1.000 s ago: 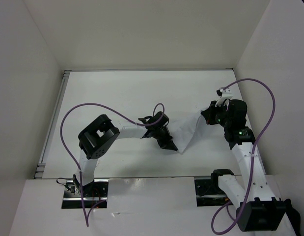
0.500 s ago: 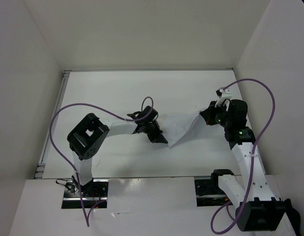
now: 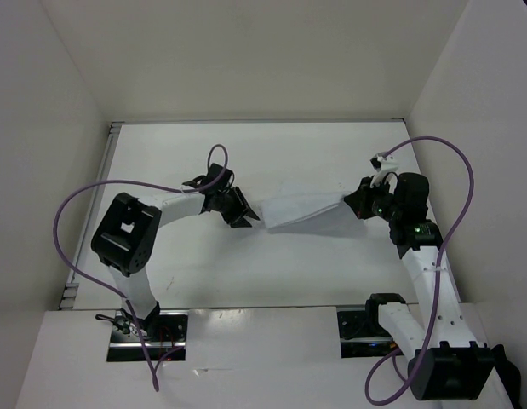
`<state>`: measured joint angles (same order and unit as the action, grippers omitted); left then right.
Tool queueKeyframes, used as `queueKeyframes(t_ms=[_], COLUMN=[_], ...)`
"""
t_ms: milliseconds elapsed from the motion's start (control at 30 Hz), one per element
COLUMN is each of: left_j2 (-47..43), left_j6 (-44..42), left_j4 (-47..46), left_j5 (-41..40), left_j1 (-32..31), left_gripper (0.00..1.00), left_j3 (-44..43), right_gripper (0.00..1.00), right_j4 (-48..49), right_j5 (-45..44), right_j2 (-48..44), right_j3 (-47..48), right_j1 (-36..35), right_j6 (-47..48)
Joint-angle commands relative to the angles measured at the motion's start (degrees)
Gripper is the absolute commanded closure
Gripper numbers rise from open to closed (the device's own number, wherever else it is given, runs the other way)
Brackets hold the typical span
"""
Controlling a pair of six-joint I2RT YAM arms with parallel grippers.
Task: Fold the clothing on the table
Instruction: Fold the skirt
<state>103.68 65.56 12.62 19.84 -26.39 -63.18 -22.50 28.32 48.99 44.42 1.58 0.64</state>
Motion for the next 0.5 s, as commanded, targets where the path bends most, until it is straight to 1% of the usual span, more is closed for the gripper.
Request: queueKeyframes(t_ms=[0,33,67,133,167,333,467], left_j2=[-1.5,-1.5,-1.5,-1.5,-1.5,-1.5,-1.5], left_j6=[-3.2,-2.5,-2.5,-1.9,-1.9,3.0,10.4], left_j4=[-1.7,-2.4,-2.4,-2.4,-2.4,-7.3,-11.5], left_j5=[5.0,5.0,5.6,4.6,4.0,2.8,0.6], left_j1=[-0.5,-1.2,-1.7,-2.9,-3.7,-5.7,-9.0], left_gripper=[0.5,0.45,0.37,0.2,0.18,0.17,0.17], left_j3=[2.9,3.6,3.6,3.6,3.1,3.1,1.7], right_gripper=[0.91,0.9,0.88,0.88,0.88,0.88,0.88], right_j4=[1.2,1.2,1.8,1.1,1.7,1.7,2.3], right_j5=[0.9,0.9,0.9,1.4,1.4,1.4,1.4], right_j2=[-0.4,0.1,0.1,0.1,0.1,0.7,1.2], right_j3=[0.8,0.1,0.1,0.1,0.1,-0.4,-0.4], right_j1=[0.7,0.7,0.7,0.7,0.7,0.7,0.7], right_j6=[0.3,0.3,0.3,0.3,0.3,-0.2,-0.7])
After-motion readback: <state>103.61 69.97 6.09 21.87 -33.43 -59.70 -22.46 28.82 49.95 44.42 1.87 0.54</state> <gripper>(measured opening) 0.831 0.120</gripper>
